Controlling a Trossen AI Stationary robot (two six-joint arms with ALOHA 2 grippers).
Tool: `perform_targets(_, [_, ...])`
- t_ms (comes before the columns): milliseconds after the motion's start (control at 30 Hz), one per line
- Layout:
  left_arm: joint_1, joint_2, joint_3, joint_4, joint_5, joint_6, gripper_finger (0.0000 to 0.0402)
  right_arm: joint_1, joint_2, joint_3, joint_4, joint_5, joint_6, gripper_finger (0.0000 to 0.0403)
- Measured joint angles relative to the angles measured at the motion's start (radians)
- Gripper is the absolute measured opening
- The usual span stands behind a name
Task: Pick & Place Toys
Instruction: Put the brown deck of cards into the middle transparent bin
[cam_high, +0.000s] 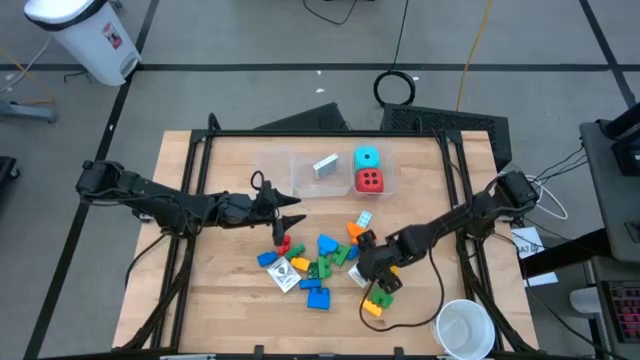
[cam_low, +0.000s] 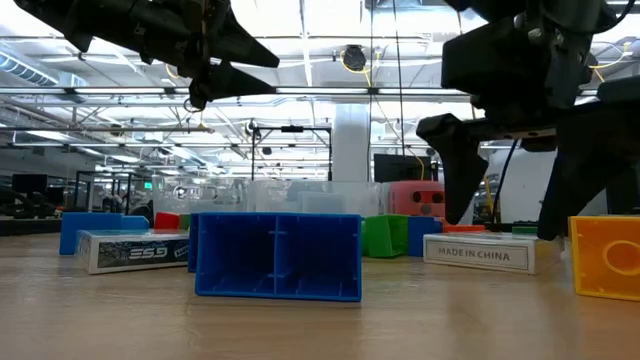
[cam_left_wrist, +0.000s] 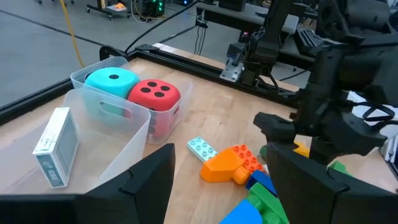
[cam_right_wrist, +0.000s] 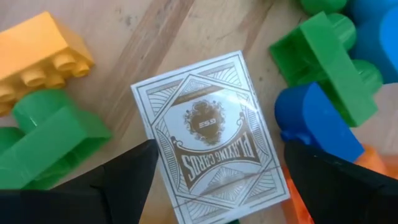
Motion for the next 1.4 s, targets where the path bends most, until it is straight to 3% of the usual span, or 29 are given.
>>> perform_targets(167, [0.0,0.0,0.0,-0.001,0.0,0.003,0.0257,-0.024,0.001,-0.019,-0.004,-0.063,0.008,0.0338])
perform_targets(433, [0.0,0.0,0.0,0.0,0.0,0.023,0.0257,-0.032,0.003,-0.028,0.004,-0.066,0.001,0.0338])
perform_targets(867, [0.0,0.0,0.0,-0.003,0.0,-0.002,0.0257,-0.024,0.002,-0.184,0.091,-0.061,0.118,0.0338])
perform_targets(1100, [0.003,0.0,0.0,-0.002,0.0,0.016,0.0257,-0.022,-0.104,-0.184,0.18,0.026,0.122,0.0338])
perform_targets(1400, [0.002,0.0,0.0,-0.002,0.0,0.014,0.0257,0.006,-0.191,-0.187,0.188,0.081,0.298,0.0338])
